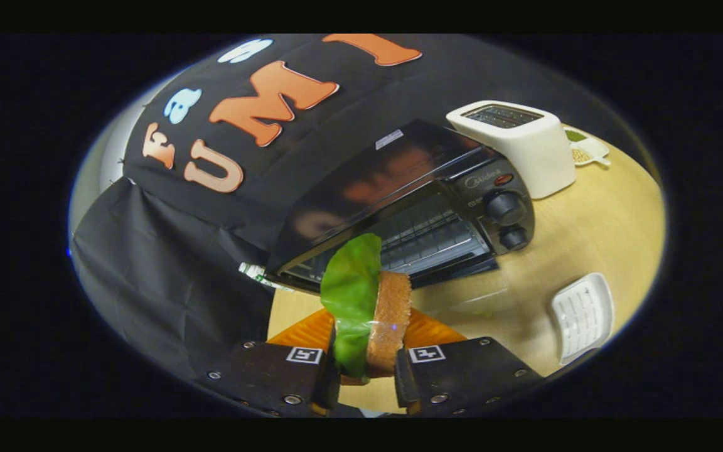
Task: Open the toaster oven, put the food inside, and close the toaster oven door.
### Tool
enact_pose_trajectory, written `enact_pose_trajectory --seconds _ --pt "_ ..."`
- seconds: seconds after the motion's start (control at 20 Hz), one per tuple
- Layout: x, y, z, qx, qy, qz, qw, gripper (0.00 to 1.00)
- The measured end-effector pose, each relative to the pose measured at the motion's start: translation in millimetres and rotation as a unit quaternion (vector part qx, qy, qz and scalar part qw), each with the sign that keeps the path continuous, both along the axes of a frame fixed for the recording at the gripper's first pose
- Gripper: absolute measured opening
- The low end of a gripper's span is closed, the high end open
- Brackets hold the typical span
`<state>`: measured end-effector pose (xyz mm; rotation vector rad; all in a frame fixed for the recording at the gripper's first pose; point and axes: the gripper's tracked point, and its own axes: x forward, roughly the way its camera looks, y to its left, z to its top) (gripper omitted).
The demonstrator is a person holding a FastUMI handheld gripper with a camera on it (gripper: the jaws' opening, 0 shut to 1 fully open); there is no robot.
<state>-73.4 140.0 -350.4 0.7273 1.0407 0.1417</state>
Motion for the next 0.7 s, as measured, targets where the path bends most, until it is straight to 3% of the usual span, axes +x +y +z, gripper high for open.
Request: enact_pose_trajectory --seconds 0.7 --pt "63 33 -45 0.057 -0.049 -0.114 0.991 0.36"
